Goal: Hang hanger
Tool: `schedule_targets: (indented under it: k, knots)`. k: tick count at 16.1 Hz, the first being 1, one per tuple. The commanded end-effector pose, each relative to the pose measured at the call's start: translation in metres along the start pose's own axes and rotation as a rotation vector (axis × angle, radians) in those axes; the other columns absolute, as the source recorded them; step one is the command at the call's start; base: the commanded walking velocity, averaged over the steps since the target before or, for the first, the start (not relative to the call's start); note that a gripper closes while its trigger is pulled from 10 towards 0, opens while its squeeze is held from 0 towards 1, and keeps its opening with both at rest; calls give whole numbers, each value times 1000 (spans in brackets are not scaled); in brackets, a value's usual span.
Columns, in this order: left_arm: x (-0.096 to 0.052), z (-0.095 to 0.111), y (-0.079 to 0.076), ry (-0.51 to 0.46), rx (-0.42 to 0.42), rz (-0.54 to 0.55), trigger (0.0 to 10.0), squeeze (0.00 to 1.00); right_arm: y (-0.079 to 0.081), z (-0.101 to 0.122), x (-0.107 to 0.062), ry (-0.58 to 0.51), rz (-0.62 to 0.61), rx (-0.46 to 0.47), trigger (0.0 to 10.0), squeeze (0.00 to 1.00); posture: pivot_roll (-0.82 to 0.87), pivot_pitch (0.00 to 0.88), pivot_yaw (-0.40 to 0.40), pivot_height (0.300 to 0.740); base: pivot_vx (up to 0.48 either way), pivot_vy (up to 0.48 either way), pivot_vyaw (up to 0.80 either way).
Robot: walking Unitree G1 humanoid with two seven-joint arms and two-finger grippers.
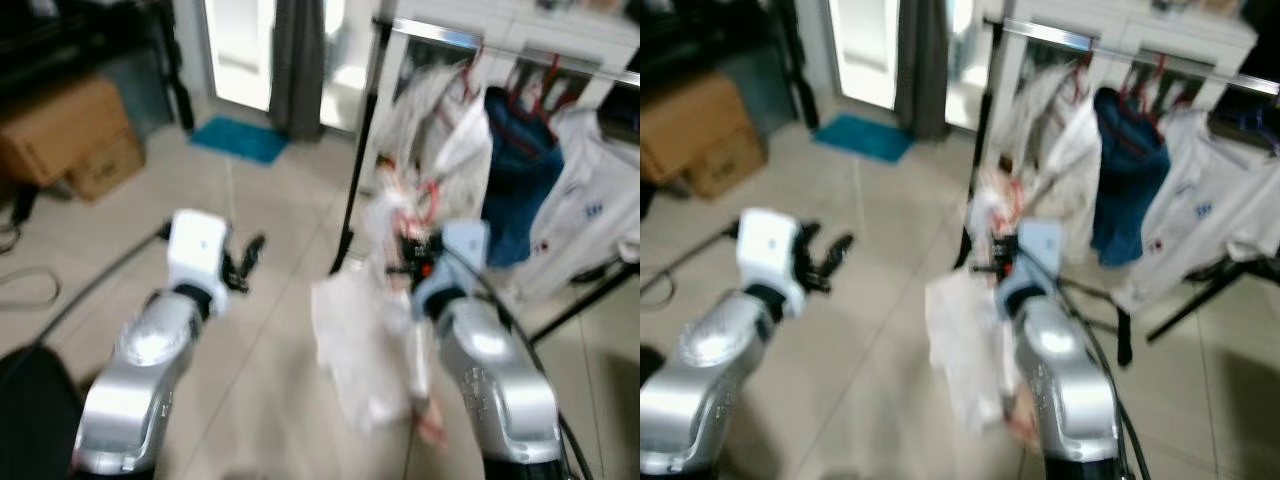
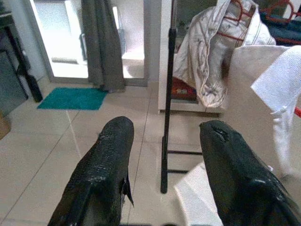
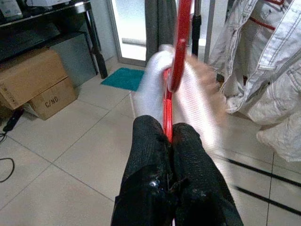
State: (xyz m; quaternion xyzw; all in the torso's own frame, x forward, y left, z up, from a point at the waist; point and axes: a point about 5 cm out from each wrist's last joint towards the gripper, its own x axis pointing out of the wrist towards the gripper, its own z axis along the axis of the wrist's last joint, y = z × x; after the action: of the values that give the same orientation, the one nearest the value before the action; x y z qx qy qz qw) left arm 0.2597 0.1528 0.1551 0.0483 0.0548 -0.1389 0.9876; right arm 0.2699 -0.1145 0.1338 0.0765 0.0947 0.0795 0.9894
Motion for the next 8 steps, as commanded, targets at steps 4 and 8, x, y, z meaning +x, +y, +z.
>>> schedule_targets:
  k: [4,8]
  knots:
    - [2,3,-9,-12,2,-37,10000,0,-11,5,-2,-25,-44,11,10000,0,92,36,-61,740,339,0,0]
    - [3,4,-10,-14,5,-41,10000,0,-12,6,-1,-26,-50,12,10000,0,92,38,-61,740,339,0,0]
